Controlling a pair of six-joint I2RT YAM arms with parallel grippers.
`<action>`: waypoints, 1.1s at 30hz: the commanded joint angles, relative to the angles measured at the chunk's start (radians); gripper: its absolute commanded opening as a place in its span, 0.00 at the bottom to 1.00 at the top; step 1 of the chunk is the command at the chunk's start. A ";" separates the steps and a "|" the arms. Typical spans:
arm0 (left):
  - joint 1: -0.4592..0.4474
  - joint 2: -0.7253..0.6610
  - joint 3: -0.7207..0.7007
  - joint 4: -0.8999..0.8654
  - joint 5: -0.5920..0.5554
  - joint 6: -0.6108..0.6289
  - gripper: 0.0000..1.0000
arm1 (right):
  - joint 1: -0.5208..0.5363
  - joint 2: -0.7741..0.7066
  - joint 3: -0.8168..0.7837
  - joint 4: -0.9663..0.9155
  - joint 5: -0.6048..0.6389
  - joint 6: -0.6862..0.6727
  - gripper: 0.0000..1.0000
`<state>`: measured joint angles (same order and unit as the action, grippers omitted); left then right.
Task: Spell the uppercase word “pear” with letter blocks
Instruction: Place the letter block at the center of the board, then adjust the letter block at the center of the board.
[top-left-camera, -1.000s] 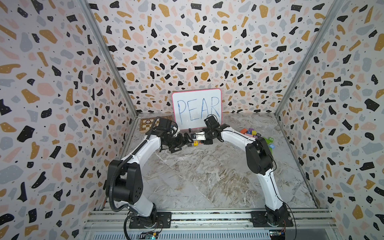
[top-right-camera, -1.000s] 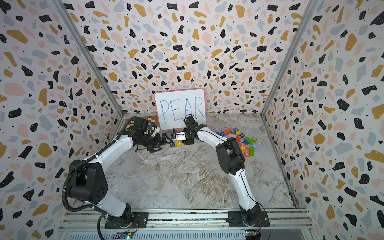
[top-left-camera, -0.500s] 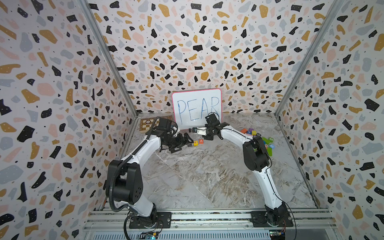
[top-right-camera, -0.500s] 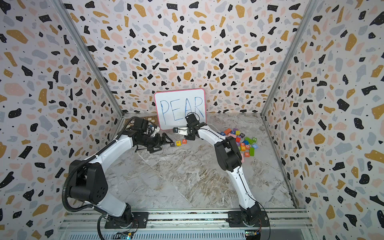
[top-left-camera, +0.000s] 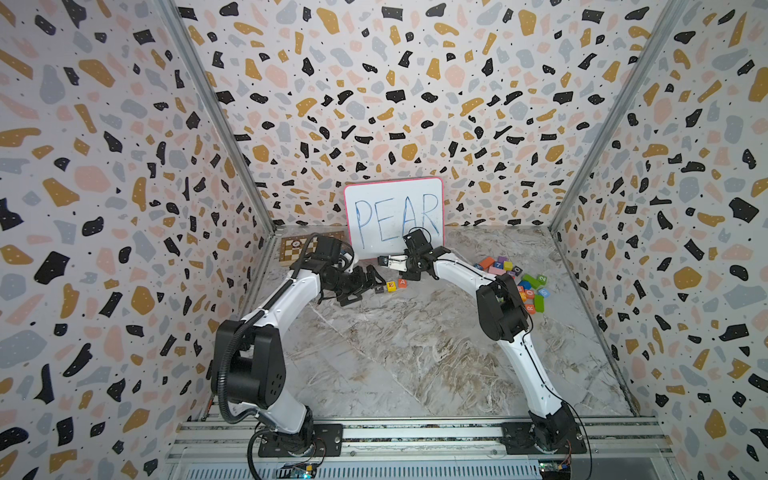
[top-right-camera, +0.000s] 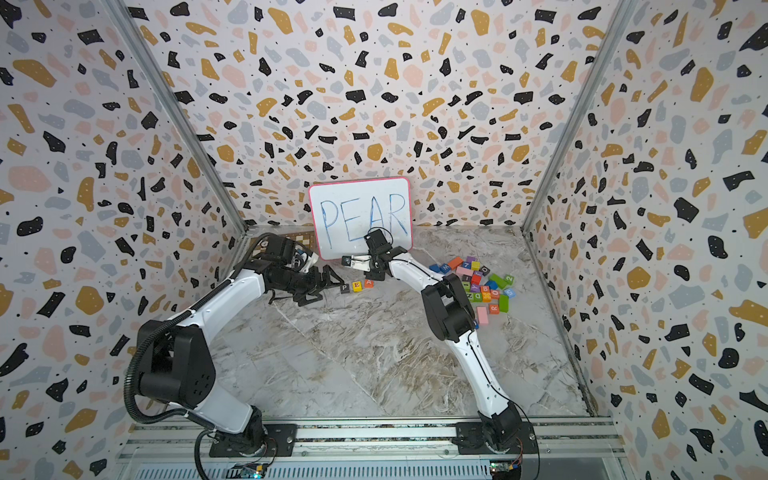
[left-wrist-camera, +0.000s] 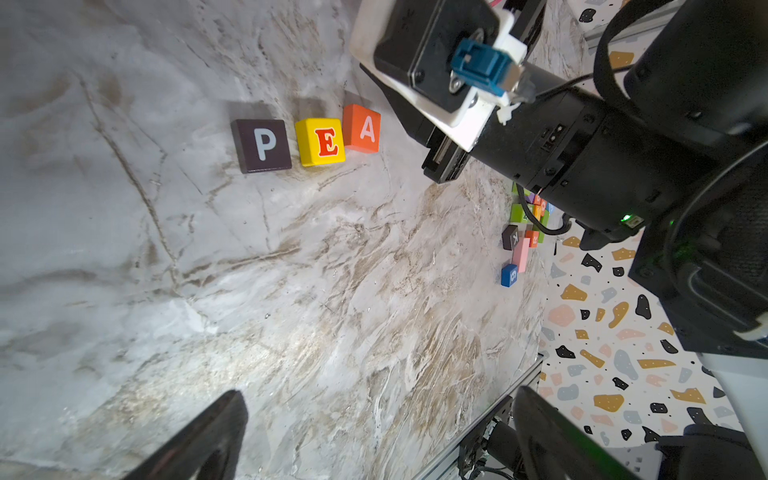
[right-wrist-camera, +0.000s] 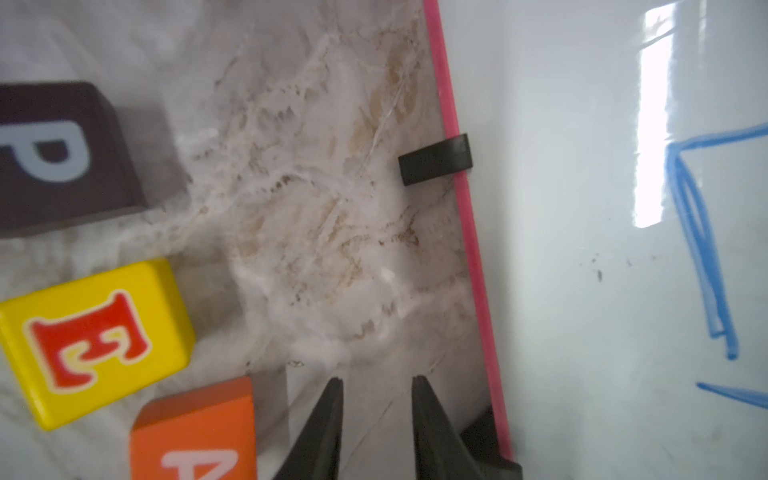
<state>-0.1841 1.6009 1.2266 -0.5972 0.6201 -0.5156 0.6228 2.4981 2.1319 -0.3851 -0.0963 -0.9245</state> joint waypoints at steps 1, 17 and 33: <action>0.011 -0.031 -0.002 0.012 0.014 0.011 0.99 | 0.011 0.011 0.043 -0.026 0.006 0.001 0.31; 0.028 -0.045 -0.012 0.014 0.027 0.012 0.99 | 0.030 0.009 0.059 -0.049 0.018 -0.027 0.31; 0.029 -0.052 -0.015 0.016 0.027 0.004 0.99 | 0.035 -0.007 0.058 -0.069 0.015 -0.033 0.31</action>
<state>-0.1600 1.5806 1.2232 -0.5972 0.6308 -0.5125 0.6502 2.5198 2.1498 -0.4194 -0.0780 -0.9520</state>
